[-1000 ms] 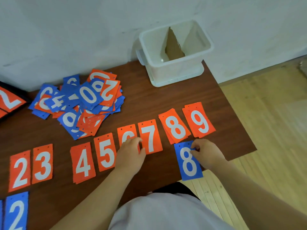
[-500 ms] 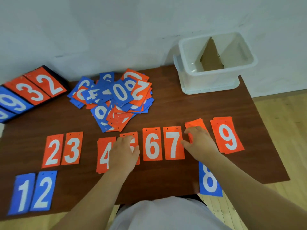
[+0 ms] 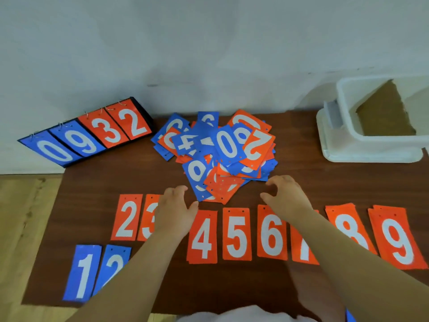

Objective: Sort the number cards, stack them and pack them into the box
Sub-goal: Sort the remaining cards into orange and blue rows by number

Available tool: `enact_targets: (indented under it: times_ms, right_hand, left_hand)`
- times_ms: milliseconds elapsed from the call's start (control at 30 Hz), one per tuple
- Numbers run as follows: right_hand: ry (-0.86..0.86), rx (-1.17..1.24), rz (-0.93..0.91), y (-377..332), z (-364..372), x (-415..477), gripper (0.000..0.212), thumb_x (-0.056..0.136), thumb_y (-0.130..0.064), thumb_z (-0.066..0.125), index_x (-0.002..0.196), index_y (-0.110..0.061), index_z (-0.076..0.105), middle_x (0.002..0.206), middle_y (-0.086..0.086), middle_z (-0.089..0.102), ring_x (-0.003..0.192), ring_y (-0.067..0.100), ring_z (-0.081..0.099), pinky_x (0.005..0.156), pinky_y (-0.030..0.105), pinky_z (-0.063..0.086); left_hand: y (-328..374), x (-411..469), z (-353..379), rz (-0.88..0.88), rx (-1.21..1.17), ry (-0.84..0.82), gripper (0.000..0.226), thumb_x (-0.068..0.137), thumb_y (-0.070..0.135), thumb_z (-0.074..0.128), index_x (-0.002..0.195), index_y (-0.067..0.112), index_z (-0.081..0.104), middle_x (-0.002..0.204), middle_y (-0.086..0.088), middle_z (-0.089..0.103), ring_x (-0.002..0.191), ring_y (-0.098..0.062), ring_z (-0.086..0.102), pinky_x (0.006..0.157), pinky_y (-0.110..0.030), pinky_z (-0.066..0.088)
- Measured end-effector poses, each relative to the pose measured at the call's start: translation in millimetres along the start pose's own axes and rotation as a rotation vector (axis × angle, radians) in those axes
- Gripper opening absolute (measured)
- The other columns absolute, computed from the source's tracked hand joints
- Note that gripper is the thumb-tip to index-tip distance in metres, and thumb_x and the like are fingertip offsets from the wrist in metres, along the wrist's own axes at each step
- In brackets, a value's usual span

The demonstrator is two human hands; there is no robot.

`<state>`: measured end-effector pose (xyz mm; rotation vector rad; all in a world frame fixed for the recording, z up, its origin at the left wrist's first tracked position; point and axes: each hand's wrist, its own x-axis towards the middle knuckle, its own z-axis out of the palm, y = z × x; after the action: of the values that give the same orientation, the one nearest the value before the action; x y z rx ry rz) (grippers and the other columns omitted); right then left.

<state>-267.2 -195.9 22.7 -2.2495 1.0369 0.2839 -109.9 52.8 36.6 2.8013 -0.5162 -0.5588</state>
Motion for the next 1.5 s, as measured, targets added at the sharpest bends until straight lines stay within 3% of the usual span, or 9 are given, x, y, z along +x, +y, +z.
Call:
enact_targets:
  times_ms: [200, 500, 667, 867, 967, 1067, 1300, 1400, 1500]
  right_hand:
    - [0.055, 0.076, 0.064, -35.0, -4.5, 64.5, 0.033, 0.083, -0.042, 0.075, 0.112, -0.028, 0.064, 0.129, 0.005, 0.057, 0.111, 0.025, 0.061, 0.086, 0.042, 0.059]
    - [0.059, -0.008, 0.001, -100.7, 25.6, 130.2, 0.056, 0.083, -0.039, 0.080, 0.129, -0.017, 0.056, 0.128, 0.007, 0.050, 0.112, 0.028, 0.055, 0.093, 0.037, 0.051]
    - [0.053, -0.035, 0.066, -103.6, 43.0, 141.4, 0.061, 0.081, -0.028, 0.083, 0.130, -0.021, 0.047, 0.126, 0.006, 0.042, 0.101, 0.031, 0.059, 0.081, 0.041, 0.057]
    - [0.079, -0.134, 0.065, -101.7, 40.5, 142.1, 0.059, 0.082, -0.035, 0.081, 0.129, -0.023, 0.047, 0.118, 0.005, 0.052, 0.110, 0.027, 0.051, 0.093, 0.036, 0.046]
    - [0.072, -0.113, 0.077, -107.0, 41.8, 141.4, 0.058, 0.083, -0.027, 0.080, 0.129, -0.021, 0.045, 0.122, 0.008, 0.046, 0.111, 0.030, 0.052, 0.093, 0.037, 0.046]
    - [0.032, 0.008, 0.135, -109.2, 38.8, 142.3, 0.058, 0.082, -0.017, 0.081, 0.128, -0.018, 0.046, 0.128, 0.011, 0.041, 0.098, 0.031, 0.059, 0.080, 0.037, 0.054]
    - [0.051, 0.445, 0.138, -103.2, 25.5, 113.3, 0.023, 0.092, -0.015, 0.069, 0.115, -0.017, 0.064, 0.101, 0.001, 0.063, 0.073, 0.014, 0.055, 0.058, 0.026, 0.040]
    - [0.064, 0.650, 0.163, -112.4, 19.5, 68.3, 0.021, 0.097, -0.014, 0.060, 0.111, -0.024, 0.070, 0.099, -0.006, 0.069, 0.063, 0.012, 0.055, 0.054, 0.025, 0.043]
    - [0.001, 0.761, 0.130, -119.5, 27.8, 15.4, 0.016, 0.094, -0.015, 0.068, 0.103, -0.028, 0.070, 0.096, 0.001, 0.072, 0.064, 0.014, 0.059, 0.057, 0.031, 0.051]
  left_hand:
    - [-5.7, 78.1, -12.8, 0.092, -0.014, -0.034, 0.059, 0.089, 0.049, 0.069, 0.139, 0.027, 0.048, 0.132, -0.002, 0.050, 0.124, -0.025, 0.050, 0.098, -0.044, 0.051]
    - [40.4, 191.5, 1.9, 0.307, 0.104, -0.038, 0.067, 0.091, 0.048, 0.068, 0.147, 0.024, 0.039, 0.149, -0.004, 0.044, 0.137, -0.030, 0.042, 0.110, -0.048, 0.042]
    - [42.4, 198.3, 22.5, 0.320, 0.168, -0.066, 0.073, 0.092, 0.048, 0.067, 0.152, 0.024, 0.033, 0.155, -0.003, 0.040, 0.144, -0.028, 0.034, 0.116, -0.048, 0.034]
    - [44.7, 186.7, 19.7, 0.273, 0.017, 0.027, 0.044, 0.089, 0.034, 0.076, 0.128, 0.025, 0.057, 0.132, 0.000, 0.048, 0.128, -0.022, 0.045, 0.106, -0.038, 0.044]
    - [48.2, 176.5, 10.9, 0.159, -0.184, -0.040, 0.022, 0.097, 0.018, 0.067, 0.117, 0.022, 0.063, 0.125, 0.003, 0.050, 0.113, -0.013, 0.057, 0.085, -0.022, 0.050]
    - [38.8, 157.4, 1.1, 0.014, -0.365, -0.012, 0.021, 0.098, 0.015, 0.064, 0.115, 0.026, 0.064, 0.121, 0.008, 0.050, 0.091, -0.003, 0.057, 0.067, -0.010, 0.044]
    - [-2.1, 87.3, -19.4, -0.238, -0.786, 0.050, 0.032, 0.097, 0.010, 0.061, 0.113, 0.037, 0.068, 0.110, -0.006, 0.068, 0.045, -0.007, 0.047, 0.044, -0.023, 0.042]
    - [-10.6, 54.0, -27.9, -0.253, -0.923, 0.026, 0.037, 0.098, 0.013, 0.061, 0.107, 0.049, 0.063, 0.115, 0.000, 0.066, 0.058, -0.010, 0.057, 0.049, -0.033, 0.050]
    - [-10.5, 27.2, -28.5, -0.201, -0.992, 0.029, 0.035, 0.098, 0.019, 0.064, 0.116, 0.049, 0.064, 0.124, 0.014, 0.059, 0.094, -0.009, 0.067, 0.084, -0.039, 0.061]
